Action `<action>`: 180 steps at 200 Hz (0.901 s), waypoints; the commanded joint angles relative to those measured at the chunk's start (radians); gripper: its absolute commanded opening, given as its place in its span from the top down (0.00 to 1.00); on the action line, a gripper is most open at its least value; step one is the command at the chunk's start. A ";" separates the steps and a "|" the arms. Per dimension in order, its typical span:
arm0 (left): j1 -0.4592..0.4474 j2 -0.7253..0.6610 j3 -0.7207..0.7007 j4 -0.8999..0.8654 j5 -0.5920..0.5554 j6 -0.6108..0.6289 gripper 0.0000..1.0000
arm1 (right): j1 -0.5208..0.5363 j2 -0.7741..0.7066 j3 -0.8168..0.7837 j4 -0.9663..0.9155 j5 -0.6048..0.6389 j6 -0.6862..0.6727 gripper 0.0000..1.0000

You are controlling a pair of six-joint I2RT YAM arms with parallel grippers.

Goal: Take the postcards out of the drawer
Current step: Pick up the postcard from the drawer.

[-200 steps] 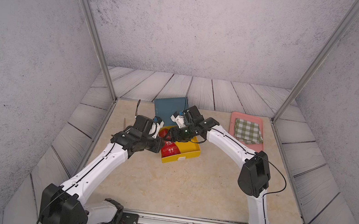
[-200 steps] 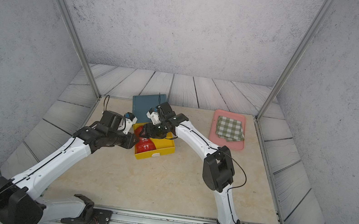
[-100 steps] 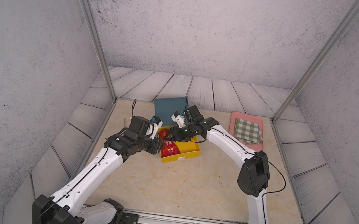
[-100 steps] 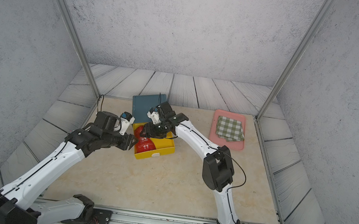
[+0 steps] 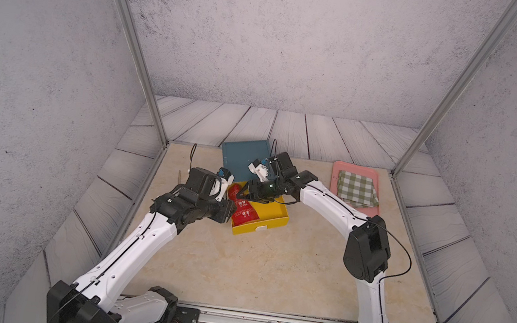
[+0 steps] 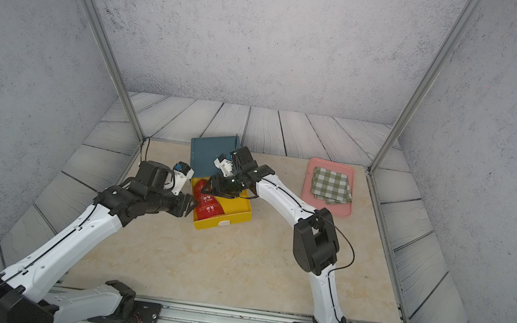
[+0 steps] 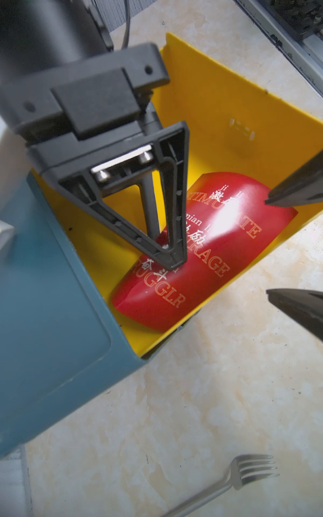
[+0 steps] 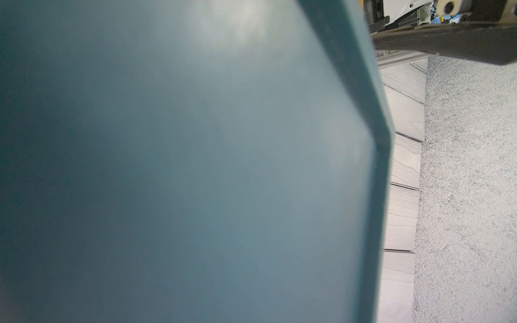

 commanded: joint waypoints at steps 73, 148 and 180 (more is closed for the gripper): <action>-0.005 -0.001 -0.010 0.014 0.000 -0.006 0.47 | -0.004 -0.043 -0.030 -0.013 -0.062 0.033 0.41; -0.005 0.012 -0.007 0.019 -0.003 -0.006 0.47 | -0.004 -0.051 -0.008 -0.117 -0.091 -0.032 0.35; -0.005 0.015 -0.006 0.023 -0.002 -0.008 0.47 | -0.005 -0.064 0.002 -0.154 -0.099 -0.053 0.35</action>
